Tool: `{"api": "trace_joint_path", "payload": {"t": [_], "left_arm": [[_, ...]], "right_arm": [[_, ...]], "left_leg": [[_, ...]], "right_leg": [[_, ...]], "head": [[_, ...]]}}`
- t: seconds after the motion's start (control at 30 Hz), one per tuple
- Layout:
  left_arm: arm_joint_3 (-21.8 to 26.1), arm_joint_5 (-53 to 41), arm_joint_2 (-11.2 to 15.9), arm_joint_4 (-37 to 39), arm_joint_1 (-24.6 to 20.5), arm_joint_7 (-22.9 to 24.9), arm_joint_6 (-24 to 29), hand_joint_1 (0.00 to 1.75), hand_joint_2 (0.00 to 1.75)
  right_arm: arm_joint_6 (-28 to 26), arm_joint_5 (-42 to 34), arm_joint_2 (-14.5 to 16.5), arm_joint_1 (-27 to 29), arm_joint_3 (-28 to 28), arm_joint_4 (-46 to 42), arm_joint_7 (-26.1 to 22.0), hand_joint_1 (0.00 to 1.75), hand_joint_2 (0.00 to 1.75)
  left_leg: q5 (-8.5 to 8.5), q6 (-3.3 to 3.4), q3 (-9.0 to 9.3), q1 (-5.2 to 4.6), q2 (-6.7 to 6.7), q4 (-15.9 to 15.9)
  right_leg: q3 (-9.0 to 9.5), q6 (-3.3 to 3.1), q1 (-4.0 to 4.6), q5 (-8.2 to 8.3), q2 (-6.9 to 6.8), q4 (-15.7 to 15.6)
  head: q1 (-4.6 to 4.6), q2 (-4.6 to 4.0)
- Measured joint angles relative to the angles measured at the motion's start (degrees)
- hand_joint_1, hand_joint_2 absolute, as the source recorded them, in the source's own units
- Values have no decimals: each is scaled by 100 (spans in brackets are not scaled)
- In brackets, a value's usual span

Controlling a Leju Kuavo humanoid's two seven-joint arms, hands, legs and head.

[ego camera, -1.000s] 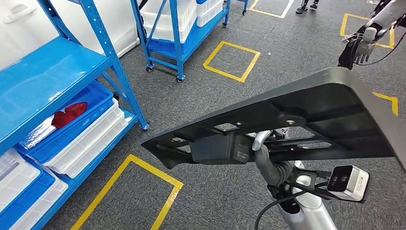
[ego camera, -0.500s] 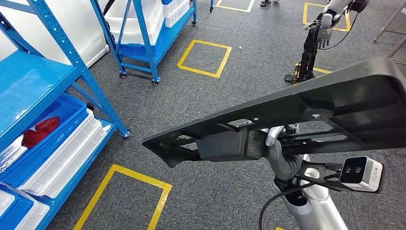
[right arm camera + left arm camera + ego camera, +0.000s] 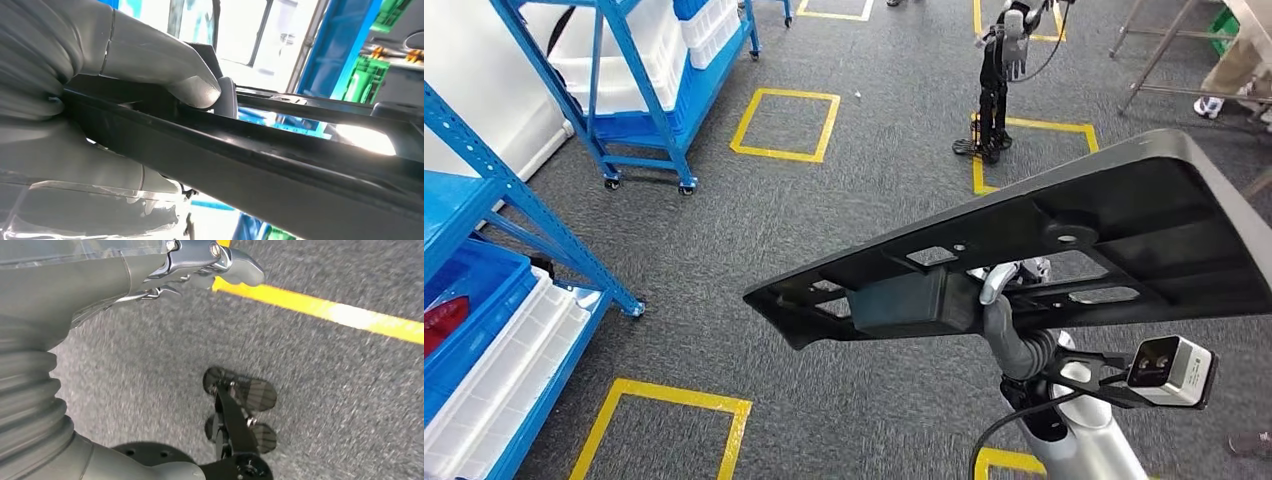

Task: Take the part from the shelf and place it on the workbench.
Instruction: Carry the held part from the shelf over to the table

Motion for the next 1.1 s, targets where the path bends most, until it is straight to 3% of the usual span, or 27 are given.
{"api": "trace_joint_path", "payload": {"t": [0.03,0.1,0.13,0.2,0.27,0.3,0.33,0.4,0.47,0.57,0.63,0.7,0.73,0.77,0.8,0.83,0.87,0.93,1.0,1.07,1.1], "left_arm": [[-16,-1,11,0,-12,-44,-17,0,175],[-33,26,30,0,-48,-143,-40,0,175],[-34,55,38,0,-62,-181,-36,0,175],[-34,124,54,0,-65,-224,1,0,175],[-33,180,67,0,-59,-251,36,0,175],[-33,193,73,0,-63,-262,39,0,175],[-33,195,78,0,-69,-270,35,0,175],[-34,170,96,1,-85,-270,14,0,175],[-39,147,125,2,-100,-258,2,0,175],[-50,144,151,2,-135,-225,4,0,175],[-52,152,168,2,-154,-198,9,0,175],[-52,158,190,2,-145,-178,13,0,175],[-52,160,199,2,-135,-172,10,0,175],[-52,164,205,2,-125,-170,-1,0,175],[-53,173,208,2,-117,-170,-21,0,175],[-53,185,209,2,-114,-170,-43,0,175],[-54,197,209,2,-114,-169,-64,0,175],[-54,216,214,2,-113,-164,-81,0,175],[-53,248,220,2,-107,-157,-78,0,175],[-48,282,216,2,-118,-155,-55,0,175],[-39,292,210,2,-130,-156,-35,0,175]], "right_arm": [[1,23,-10,36,-13,-25,-8,175,175],[9,59,-40,80,-39,-56,-31,175,175],[11,68,-52,77,-50,-62,-50,175,175],[8,44,-63,47,-57,-59,-87,175,175],[-17,-14,-63,12,-54,-46,-101,175,175],[-53,-41,-63,-9,-52,-39,-98,175,175],[-102,-57,-63,-30,-52,-34,-93,175,175],[-223,-67,-63,-66,-53,-42,-76,175,175],[-326,-66,-63,-76,-54,-74,-60,175,175],[-428,-61,-66,16,-73,-159,-64,175,175],[-450,-55,-67,87,-86,-220,-81,175,175],[-452,-52,-64,124,-86,-249,-92,175,175],[-453,-46,-63,145,-85,-251,-93,175,175],[-456,-38,-63,170,-84,-252,-95,175,175],[-462,-27,-63,190,-84,-252,-97,175,175],[-471,-18,-63,203,-84,-253,-101,175,175],[-479,-12,-62,207,-83,-259,-103,175,175],[-486,2,-56,193,-77,-278,-92,175,175],[-479,31,-32,168,-47,-292,-43,175,175],[-462,76,-2,151,10,-297,22,175,175],[-449,97,7,141,41,-298,45,175,175]], "left_leg": [[15,23,13,-8,65,-20],[65,92,50,-2,197,-97],[90,123,67,4,267,-136],[103,155,69,-10,409,-163],[97,157,60,-22,563,-160],[92,152,58,-23,635,-156],[85,141,59,-22,700,-148],[53,94,61,-27,805,-110],[7,15,66,-44,888,-64],[-36,-103,97,-27,986,-50],[-215,-162,23,5,804,172],[-603,-183,-285,20,528,875],[-780,-182,-485,21,464,1300],[-865,-177,-641,19,439,1606],[-834,-164,-705,17,429,1704],[-685,-142,-655,17,412,1555],[-463,-114,-507,16,357,1205],[-98,-60,-159,16,113,386],[-12,-26,-11,0,-21,20],[13,24,18,-13,85,-44],[40,60,36,-11,150,-87]], "right_leg": [[-14,40,-16,15,57,-10],[-67,89,-19,-45,-92,85],[-159,108,-15,-163,-243,272],[-502,147,-33,-537,-525,982],[-800,196,-80,-749,-592,1601],[-803,217,-104,-705,-614,1625],[-677,233,-125,-567,-651,1406],[-224,233,-132,-254,-857,600],[35,174,-98,-138,-1000,104],[34,58,-65,-133,-869,41],[43,-19,-80,-104,-759,13],[44,-72,-75,-90,-637,4],[42,-86,-62,-87,-569,5],[41,-93,-48,-87,-495,6],[43,-96,-35,-86,-420,8],[49,-96,-26,-85,-343,11],[56,-95,-22,-85,-271,15],[54,-74,-17,-80,-137,29],[19,-13,-32,-60,-13,34],[-11,62,-54,-35,71,25],[-33,86,-52,-60,-11,57]], "head": [[-3,0],[6,0],[14,0],[28,0],[27,0],[29,0],[29,0],[29,0],[22,0],[19,0],[9,0],[-8,0],[-12,0],[-13,0],[-13,0],[-13,0],[-12,0],[-10,0],[-10,0],[-11,0],[-8,0]]}}
